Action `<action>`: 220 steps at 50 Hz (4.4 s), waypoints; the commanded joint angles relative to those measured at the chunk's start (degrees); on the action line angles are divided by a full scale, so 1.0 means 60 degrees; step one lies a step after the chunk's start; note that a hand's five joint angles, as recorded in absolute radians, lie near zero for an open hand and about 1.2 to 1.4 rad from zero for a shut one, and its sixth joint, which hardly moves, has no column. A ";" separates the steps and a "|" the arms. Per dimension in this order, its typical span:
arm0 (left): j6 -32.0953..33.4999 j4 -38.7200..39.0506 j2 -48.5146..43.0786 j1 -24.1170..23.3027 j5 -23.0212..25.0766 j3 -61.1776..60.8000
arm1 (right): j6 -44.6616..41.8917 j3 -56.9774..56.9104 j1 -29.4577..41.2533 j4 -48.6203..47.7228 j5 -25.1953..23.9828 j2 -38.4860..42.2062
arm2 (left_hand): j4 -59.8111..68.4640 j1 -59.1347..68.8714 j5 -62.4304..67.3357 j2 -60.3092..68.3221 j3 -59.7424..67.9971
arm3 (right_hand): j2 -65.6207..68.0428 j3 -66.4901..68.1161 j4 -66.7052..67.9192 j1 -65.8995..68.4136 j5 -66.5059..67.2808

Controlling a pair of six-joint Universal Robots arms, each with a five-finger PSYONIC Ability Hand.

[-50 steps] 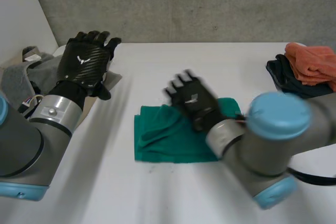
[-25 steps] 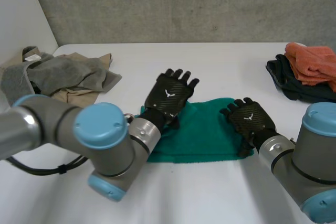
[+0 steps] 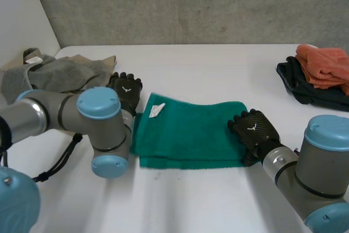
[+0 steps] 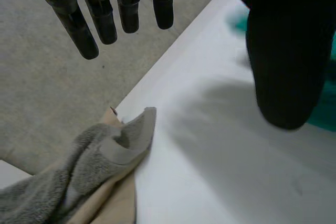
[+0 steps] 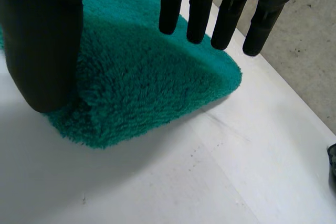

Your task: Fold the laundry.

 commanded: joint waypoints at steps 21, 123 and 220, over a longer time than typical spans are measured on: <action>-0.0471 0.0108 0.4629 -0.0732 0.0898 -0.3777 | -0.5479 -0.0810 0.0202 -0.0274 0.1320 -0.0733 | -0.0455 -0.0462 -0.0539 -0.0424 -0.0407 | 0.9276 0.9158 0.9155 0.9139 0.9120; -0.3269 -0.4520 0.3664 -0.0878 0.5820 0.0500 | 0.0391 -0.0227 0.2505 -0.2193 0.0016 0.1024 | 0.0021 0.0014 -0.0063 0.0052 0.0069 | 0.2133 0.2016 0.2012 0.1996 0.1977; -0.3386 -0.4564 0.3825 -0.0703 0.5820 0.0177 | 0.0567 -0.3712 0.2447 -0.1035 -0.0160 0.2299 | 0.0049 0.0042 -0.0035 0.0080 0.0097 | 0.9276 0.9158 0.9155 0.9139 0.9120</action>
